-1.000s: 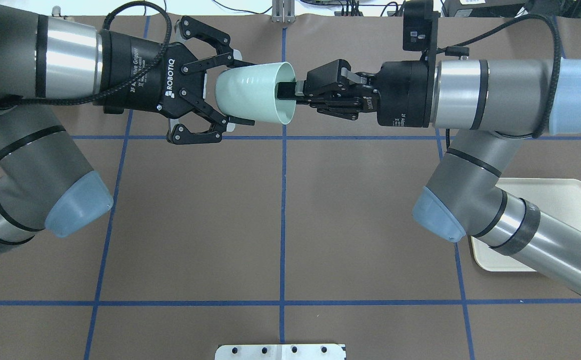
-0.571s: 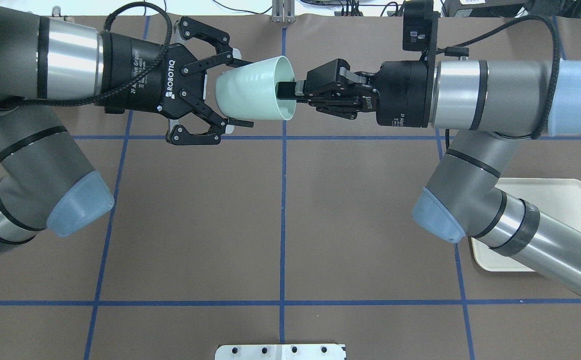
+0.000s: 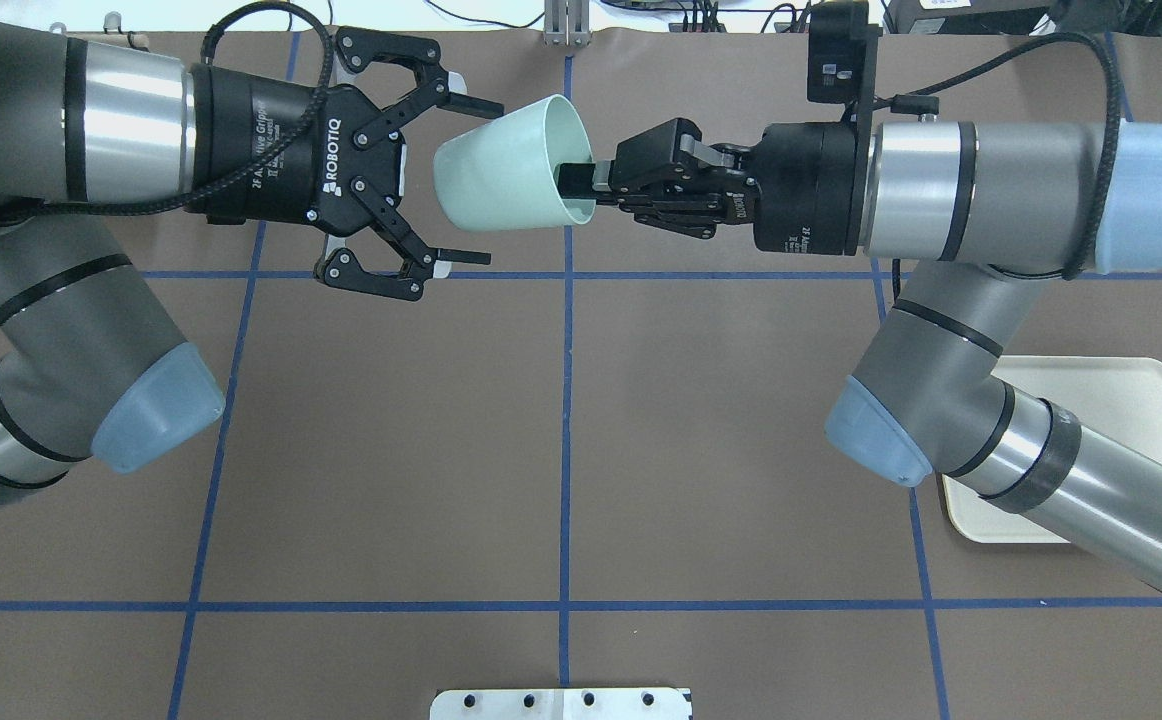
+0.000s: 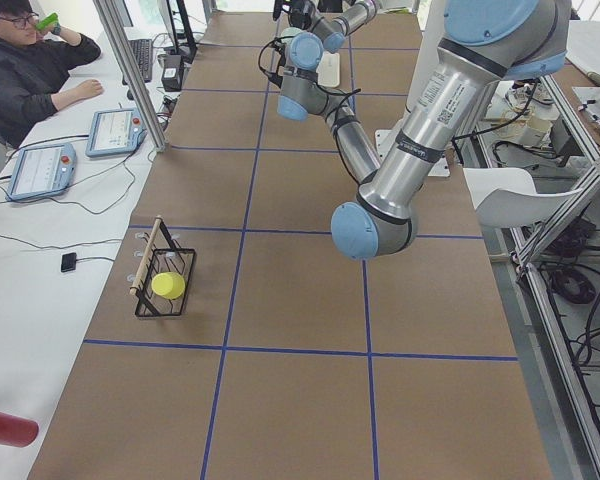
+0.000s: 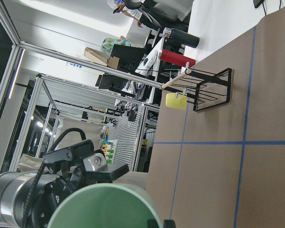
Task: Left arm grabs green cup and hands to right arm on tray
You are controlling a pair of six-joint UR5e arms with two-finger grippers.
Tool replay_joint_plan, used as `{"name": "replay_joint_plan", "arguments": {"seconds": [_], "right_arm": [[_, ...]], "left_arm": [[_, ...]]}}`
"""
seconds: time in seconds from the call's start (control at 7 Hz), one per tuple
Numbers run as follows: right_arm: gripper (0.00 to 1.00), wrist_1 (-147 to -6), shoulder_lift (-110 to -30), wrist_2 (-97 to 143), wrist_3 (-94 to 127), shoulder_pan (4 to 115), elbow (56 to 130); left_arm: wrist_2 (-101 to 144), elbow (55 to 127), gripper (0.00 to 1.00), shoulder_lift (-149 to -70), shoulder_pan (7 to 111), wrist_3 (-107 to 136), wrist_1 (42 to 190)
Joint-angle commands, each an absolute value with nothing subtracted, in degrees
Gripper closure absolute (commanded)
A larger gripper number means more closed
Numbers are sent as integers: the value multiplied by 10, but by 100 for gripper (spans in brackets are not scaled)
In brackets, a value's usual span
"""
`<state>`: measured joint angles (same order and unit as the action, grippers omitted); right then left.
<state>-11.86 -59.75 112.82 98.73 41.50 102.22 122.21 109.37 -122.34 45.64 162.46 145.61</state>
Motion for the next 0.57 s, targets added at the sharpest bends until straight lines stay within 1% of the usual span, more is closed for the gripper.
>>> {"name": "replay_joint_plan", "arguments": {"seconds": [0.0,0.43], "right_arm": [[100,-120,-605,1094,985,421,1022],[100,-121,-636,1062,932,436,1007]], "left_arm": [[1221,1092,0,-1214,458,1604,1456],[1221,1091,0,-1212,460,1603,1456]]}}
